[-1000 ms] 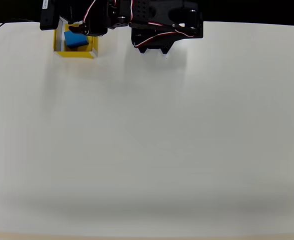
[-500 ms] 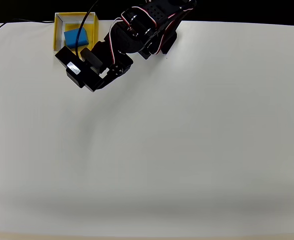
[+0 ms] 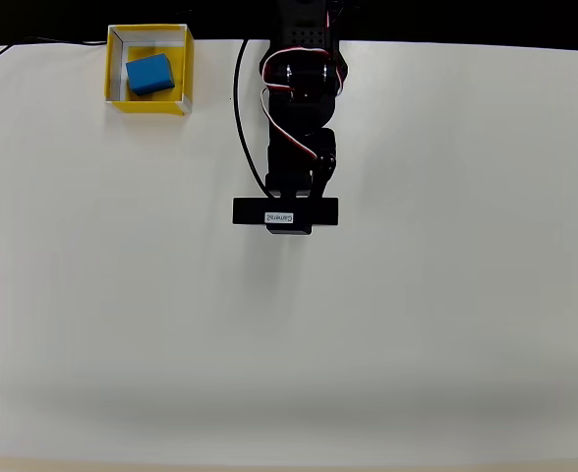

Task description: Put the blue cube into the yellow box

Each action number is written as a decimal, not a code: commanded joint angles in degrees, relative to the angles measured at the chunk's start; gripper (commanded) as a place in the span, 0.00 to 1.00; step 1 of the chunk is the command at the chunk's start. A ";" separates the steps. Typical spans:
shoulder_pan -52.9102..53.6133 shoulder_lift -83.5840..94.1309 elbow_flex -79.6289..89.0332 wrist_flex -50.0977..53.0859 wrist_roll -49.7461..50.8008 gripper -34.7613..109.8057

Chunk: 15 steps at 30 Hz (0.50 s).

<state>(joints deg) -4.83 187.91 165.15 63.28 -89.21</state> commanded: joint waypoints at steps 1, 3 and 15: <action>-3.25 3.25 2.64 3.87 1.05 0.24; -3.60 3.60 5.89 5.01 0.18 0.24; -1.93 3.69 15.03 10.37 -3.60 0.24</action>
<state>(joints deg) -7.12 190.20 178.68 70.66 -90.70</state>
